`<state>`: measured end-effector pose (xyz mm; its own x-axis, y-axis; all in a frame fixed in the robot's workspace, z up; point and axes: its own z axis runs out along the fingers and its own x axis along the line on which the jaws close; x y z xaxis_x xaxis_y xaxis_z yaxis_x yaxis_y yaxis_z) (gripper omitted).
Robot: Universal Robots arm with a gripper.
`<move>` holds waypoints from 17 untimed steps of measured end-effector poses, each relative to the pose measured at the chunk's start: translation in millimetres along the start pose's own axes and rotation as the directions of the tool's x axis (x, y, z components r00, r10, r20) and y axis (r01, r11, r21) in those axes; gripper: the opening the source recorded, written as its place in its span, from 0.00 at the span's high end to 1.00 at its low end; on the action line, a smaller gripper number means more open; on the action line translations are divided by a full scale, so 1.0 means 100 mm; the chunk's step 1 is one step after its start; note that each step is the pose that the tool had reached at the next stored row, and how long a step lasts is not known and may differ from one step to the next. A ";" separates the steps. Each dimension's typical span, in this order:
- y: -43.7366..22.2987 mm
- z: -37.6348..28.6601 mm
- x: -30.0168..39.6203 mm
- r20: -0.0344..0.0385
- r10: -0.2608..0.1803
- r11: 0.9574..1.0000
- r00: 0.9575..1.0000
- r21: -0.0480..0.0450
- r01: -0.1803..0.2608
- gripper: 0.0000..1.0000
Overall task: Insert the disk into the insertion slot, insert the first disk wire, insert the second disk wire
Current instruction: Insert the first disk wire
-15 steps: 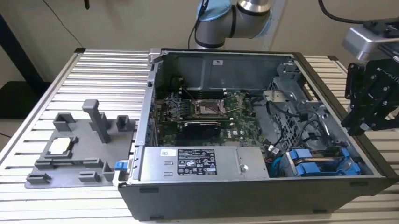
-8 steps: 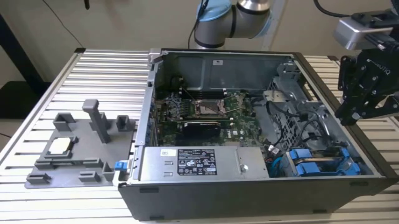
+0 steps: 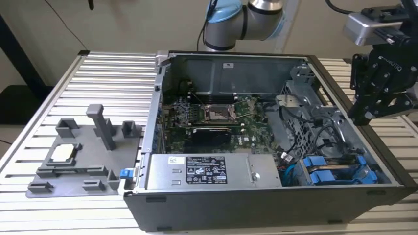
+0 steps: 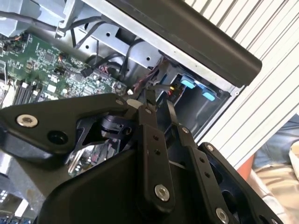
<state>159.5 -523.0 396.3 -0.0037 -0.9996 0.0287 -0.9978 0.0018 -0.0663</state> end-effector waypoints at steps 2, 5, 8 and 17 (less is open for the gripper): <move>0.040 -0.003 0.000 0.000 0.000 1.000 1.000 0.009 0.000 0.73; 0.111 -0.008 0.001 0.000 0.001 1.000 1.000 0.025 -0.001 0.73; 0.194 -0.014 0.001 0.000 0.001 0.999 1.000 0.043 -0.001 0.73; 0.550 -0.037 0.002 0.000 0.003 0.996 1.000 0.085 -0.003 0.73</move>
<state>104.4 -523.0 396.3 -0.0063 -0.9996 0.0285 -0.9885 0.0019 -0.1511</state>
